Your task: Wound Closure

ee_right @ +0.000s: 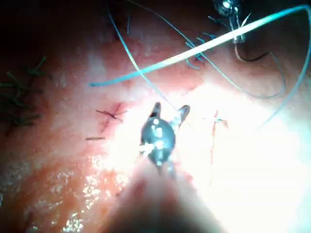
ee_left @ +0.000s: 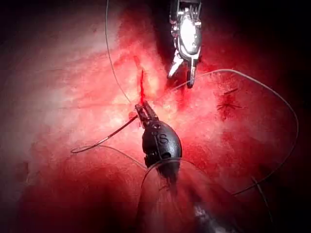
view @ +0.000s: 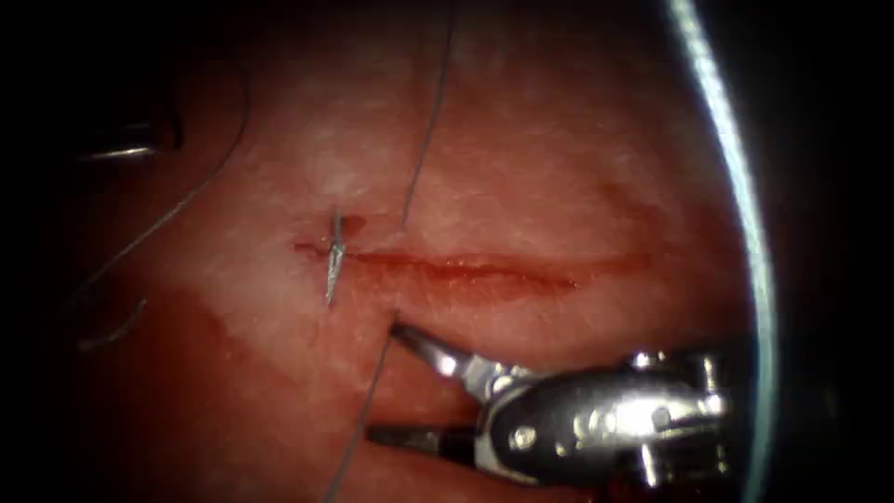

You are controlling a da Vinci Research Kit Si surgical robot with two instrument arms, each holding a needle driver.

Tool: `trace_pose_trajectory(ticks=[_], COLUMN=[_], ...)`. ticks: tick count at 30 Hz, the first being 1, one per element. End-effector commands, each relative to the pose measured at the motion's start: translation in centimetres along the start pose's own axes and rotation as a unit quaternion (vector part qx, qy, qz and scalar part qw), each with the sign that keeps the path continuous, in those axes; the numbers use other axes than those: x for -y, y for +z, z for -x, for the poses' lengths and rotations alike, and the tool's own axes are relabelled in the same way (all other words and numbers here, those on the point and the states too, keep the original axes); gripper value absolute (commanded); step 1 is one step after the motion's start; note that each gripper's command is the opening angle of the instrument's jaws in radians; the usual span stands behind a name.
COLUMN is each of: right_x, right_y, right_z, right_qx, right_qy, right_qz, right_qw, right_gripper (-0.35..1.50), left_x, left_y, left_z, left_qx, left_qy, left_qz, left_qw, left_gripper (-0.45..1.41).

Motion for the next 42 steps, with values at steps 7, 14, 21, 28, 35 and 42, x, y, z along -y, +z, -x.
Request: trace_pose_trajectory(ticks=[7, 14, 21, 28, 35, 42], right_x=[-0.02, 0.02, 0.24, 0.66, 0.82, 0.42], right_y=[0.33, 0.48, 0.21, -0.30, -0.51, -0.37], right_z=[0.39, 0.51, 0.22, -0.64, -1.33, -0.96], right_qx=[0.006, -0.012, -0.017, -0.029, -0.036, -0.022], right_qy=[-0.005, 0.004, 0.010, 0.019, 0.002, -0.015], right_qz=[0.019, -0.034, -0.048, -0.071, -0.079, -0.014], right_qw=[1.000, 0.999, 0.999, 0.997, 0.996, 1.000], right_gripper=[1.18, -0.35, -0.35, -0.35, -0.35, 1.18], left_x=[-0.11, -0.11, -0.11, -0.12, -0.12, -0.14], left_y=[0.07, 0.12, 0.12, 0.13, 0.13, 0.13], left_z=[0.12, 0.17, 0.17, 0.17, 0.16, 0.16], left_qx=[0.002, 0.003, 0.003, 0.004, 0.004, 0.004], left_qy=[0.000, 0.002, 0.002, 0.002, 0.002, 0.002], left_qz=[-0.001, 0.001, 0.002, 0.004, 0.003, 0.006], left_qw=[1.000, 1.000, 1.000, 1.000, 1.000, 1.000], left_gripper=[-0.45, -0.45, -0.45, -0.45, -0.45, -0.45])
